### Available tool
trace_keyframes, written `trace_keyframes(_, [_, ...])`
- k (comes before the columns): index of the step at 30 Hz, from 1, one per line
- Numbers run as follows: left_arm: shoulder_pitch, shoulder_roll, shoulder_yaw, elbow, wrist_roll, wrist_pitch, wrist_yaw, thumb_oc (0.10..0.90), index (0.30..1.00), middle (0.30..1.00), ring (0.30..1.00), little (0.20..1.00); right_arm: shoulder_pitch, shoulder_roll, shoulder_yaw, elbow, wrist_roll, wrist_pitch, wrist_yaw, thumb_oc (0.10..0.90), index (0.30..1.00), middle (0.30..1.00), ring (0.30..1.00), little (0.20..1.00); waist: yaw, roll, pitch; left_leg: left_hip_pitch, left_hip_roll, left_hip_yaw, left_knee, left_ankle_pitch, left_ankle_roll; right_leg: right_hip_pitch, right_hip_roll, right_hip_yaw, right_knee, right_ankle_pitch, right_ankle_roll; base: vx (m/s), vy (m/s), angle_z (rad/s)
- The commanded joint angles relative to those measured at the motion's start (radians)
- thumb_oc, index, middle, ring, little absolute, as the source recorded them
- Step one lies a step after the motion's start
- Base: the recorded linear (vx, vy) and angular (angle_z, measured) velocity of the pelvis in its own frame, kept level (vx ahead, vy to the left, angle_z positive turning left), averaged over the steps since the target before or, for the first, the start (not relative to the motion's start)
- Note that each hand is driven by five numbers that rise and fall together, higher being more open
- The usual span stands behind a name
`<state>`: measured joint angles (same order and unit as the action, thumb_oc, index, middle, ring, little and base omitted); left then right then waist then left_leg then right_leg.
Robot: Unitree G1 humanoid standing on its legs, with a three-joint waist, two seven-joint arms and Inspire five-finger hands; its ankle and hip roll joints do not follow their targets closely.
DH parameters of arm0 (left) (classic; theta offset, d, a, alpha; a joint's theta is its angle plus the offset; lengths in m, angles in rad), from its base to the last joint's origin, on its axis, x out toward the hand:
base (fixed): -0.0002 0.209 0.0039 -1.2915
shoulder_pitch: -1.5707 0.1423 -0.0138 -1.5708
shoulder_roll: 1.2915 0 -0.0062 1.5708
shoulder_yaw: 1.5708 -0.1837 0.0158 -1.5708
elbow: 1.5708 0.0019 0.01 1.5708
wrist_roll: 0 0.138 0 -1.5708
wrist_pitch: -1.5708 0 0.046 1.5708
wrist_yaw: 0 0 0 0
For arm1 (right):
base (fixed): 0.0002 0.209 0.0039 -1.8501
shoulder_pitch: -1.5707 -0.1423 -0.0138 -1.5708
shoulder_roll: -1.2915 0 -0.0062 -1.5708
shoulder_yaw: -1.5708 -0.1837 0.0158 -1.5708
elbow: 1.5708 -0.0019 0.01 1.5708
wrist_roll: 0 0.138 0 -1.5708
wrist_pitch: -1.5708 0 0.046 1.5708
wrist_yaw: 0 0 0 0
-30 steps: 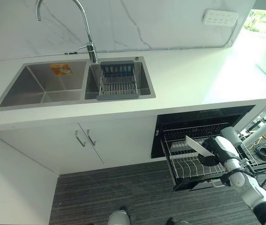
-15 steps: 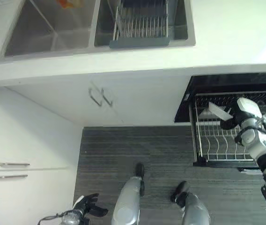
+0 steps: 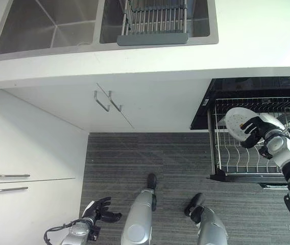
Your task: Place the dishes in the dishwasher.
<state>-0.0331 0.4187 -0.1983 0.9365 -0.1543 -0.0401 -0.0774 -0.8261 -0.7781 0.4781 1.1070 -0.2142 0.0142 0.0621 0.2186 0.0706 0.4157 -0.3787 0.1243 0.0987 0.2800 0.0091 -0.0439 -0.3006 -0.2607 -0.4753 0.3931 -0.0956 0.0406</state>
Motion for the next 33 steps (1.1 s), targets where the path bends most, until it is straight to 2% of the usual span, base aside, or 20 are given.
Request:
trace_keyframes(1, [0.051,0.11,-0.027,0.013,-0.004,0.011,0.004,0.8,0.9,0.9,0.9,0.9,-0.026,-0.031,0.004,-0.019,0.075,-0.011,0.019,0.8,0.9,0.9,0.9,0.9,0.015,-0.048,-0.077,0.056,0.085,-0.049,0.02,-0.182,-0.075,0.026,-0.047,0.098,-0.093,-0.013,0.158,0.0,-0.047,-0.09])
trace_keyframes(5, [0.05,0.121,-0.017,0.009,0.007,0.019,0.001,0.8,0.9,0.9,0.9,0.9,-0.009,-0.025,-0.013,-0.023,0.107,-0.017,0.058,0.8,0.9,0.9,0.9,0.9,0.014,-0.065,-0.08,0.068,0.095,-0.044,0.02,-0.184,-0.074,0.038,-0.04,0.099,-0.093,-0.013,0.16,0.01,-0.051,-0.06])
trace_keyframes(13, [0.063,0.118,0.002,0.014,0.021,0.043,0.009,0.8,0.9,0.9,0.9,0.9,0.011,-0.046,-0.035,-0.136,0.132,-0.018,0.04,0.8,0.9,0.9,0.9,0.9,-0.001,-0.089,-0.099,0.1,0.115,-0.02,0.02,-0.186,-0.079,0.07,-0.032,0.104,-0.093,-0.02,0.16,-0.01,-0.01,-0.05])
trace_keyframes(16, [0.084,0.111,0.027,0.026,0.024,0.044,0.018,0.8,0.9,0.9,0.9,0.9,0.052,-0.075,-0.075,-0.28,0.191,0.044,0.031,0.8,0.9,0.9,0.9,0.9,-0.021,-0.111,-0.115,0.129,0.126,-0.007,0.02,-0.191,-0.08,0.094,-0.025,0.11,-0.093,-0.024,0.162,0.01,0.001,-0.2])
trace_keyframes(18, [0.111,0.102,0.059,0.028,0.036,0.042,0.022,0.8,0.9,0.9,0.9,0.9,0.141,-0.098,-0.14,-0.415,0.199,0.076,0.022,0.8,0.9,0.9,0.9,0.9,-0.045,-0.128,-0.132,0.156,0.135,0.006,0.02,-0.198,-0.079,0.115,-0.019,0.117,-0.093,-0.027,0.163,0.03,-0.005,-0.14])
trace_keyframes(20, [0.123,0.097,0.07,0.028,0.043,0.04,0.025,0.8,0.9,0.9,0.9,0.9,0.186,-0.106,-0.175,-0.471,0.205,0.097,0.017,0.8,0.9,0.9,0.9,0.9,-0.055,-0.134,-0.141,0.169,0.138,0.012,0.02,-0.201,-0.077,0.124,-0.016,0.121,-0.093,-0.027,0.163,-0.01,0.02,-0.26])
trace_keyframes(21, [0.138,0.08,0.088,0.033,0.045,0.034,0.034,0.8,0.9,0.9,0.9,0.9,0.259,-0.11,-0.242,-0.551,0.209,0.127,0.013,0.8,0.9,0.9,0.9,0.9,-0.075,-0.141,-0.151,0.171,0.139,0.027,0.02,-0.182,-0.068,0.122,-0.019,0.12,-0.093,-0.012,0.151,-0.04,0.053,-0.23])
trace_keyframes(23, [0.159,0.054,0.118,0.047,0.047,0.028,0.047,0.8,0.9,0.9,0.9,0.9,0.383,-0.093,-0.352,-0.676,0.216,0.178,-0.004,0.8,0.9,0.9,0.9,0.9,-0.106,-0.145,-0.171,0.195,0.144,0.041,0.02,-0.19,-0.064,0.135,-0.015,0.136,-0.093,-0.016,0.151,0.01,0.058,-0.16])
trace_keyframes(24, [0.161,0.05,0.122,0.05,0.048,0.025,0.05,0.8,0.9,0.9,0.9,0.9,0.403,-0.087,-0.369,-0.694,0.218,0.189,-0.009,0.8,0.9,0.9,0.9,0.9,-0.11,-0.145,-0.174,0.199,0.145,0.043,0.02,-0.191,-0.064,0.137,-0.014,0.139,-0.093,-0.017,0.151,0.04,0.05,-0.24])
trace_keyframes(28, [0.185,-0.006,0.177,0.091,0.065,0.012,0.066,0.8,0.9,0.9,0.9,0.9,0.634,-0.027,-0.565,-0.887,0.184,0.266,-0.06,0.8,0.9,0.9,0.9,0.9,-0.177,-0.137,-0.201,0.241,0.149,0.073,0.02,-0.208,-0.061,0.156,-0.009,0.175,-0.093,-0.026,0.153,0.04,0.052,-0.31])
trace_keyframes(33, [0.197,-0.041,0.193,0.123,0.075,0.007,0.073,0.8,0.9,0.9,0.9,0.9,0.762,0.011,-0.663,-0.948,0.138,0.36,-0.06,0.8,0.9,0.9,0.9,0.9,-0.223,-0.125,-0.214,0.268,0.153,0.104,0.02,-0.218,-0.064,0.165,-0.006,0.202,-0.093,-0.035,0.152,0.02,0.046,-0.28])
